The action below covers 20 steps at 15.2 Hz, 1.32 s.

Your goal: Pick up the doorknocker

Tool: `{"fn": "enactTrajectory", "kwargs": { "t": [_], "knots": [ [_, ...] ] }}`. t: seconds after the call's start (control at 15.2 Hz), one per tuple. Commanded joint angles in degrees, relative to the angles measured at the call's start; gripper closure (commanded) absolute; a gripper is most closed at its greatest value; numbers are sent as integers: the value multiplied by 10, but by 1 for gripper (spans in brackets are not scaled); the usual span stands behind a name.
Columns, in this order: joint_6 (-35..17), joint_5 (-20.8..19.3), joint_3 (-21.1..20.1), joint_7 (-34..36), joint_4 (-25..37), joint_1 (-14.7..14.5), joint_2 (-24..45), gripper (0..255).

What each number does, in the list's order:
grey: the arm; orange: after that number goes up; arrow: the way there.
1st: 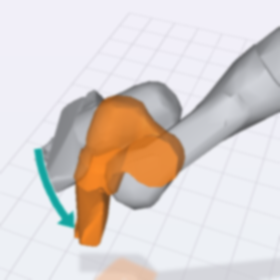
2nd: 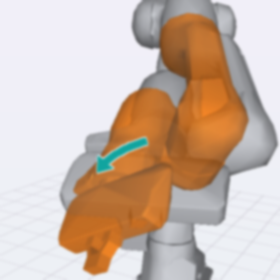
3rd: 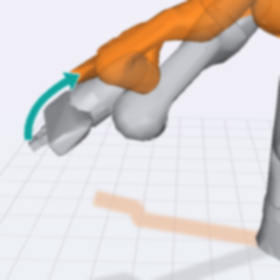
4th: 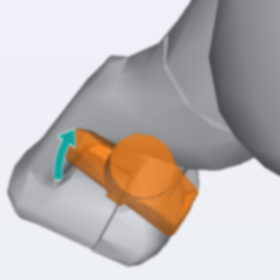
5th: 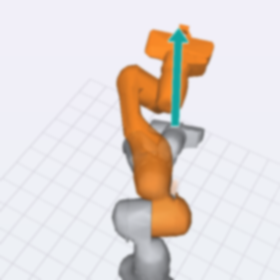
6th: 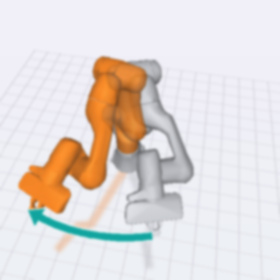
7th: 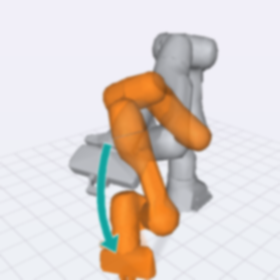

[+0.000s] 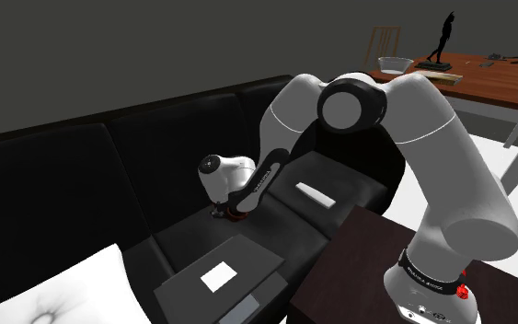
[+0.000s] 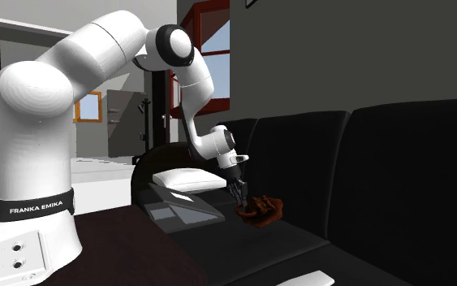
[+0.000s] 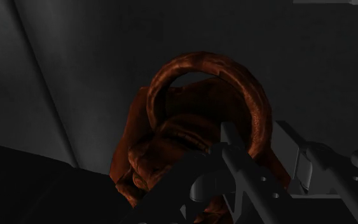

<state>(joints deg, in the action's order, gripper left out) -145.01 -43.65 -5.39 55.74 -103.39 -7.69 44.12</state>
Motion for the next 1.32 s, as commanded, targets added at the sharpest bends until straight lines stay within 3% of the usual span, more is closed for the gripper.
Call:
{"fn": "enactTrajectory", "kwargs": {
  "t": [0.0, 0.4, 1.25],
  "knots": [
    [0, 0, 0, 0, -1, 0, 1, 255],
    [0, 0, 0, 0, 1, 0, 2, 255],
    [48, 35, -27, -42, -32, 18, -82, 255]
  ]
}}
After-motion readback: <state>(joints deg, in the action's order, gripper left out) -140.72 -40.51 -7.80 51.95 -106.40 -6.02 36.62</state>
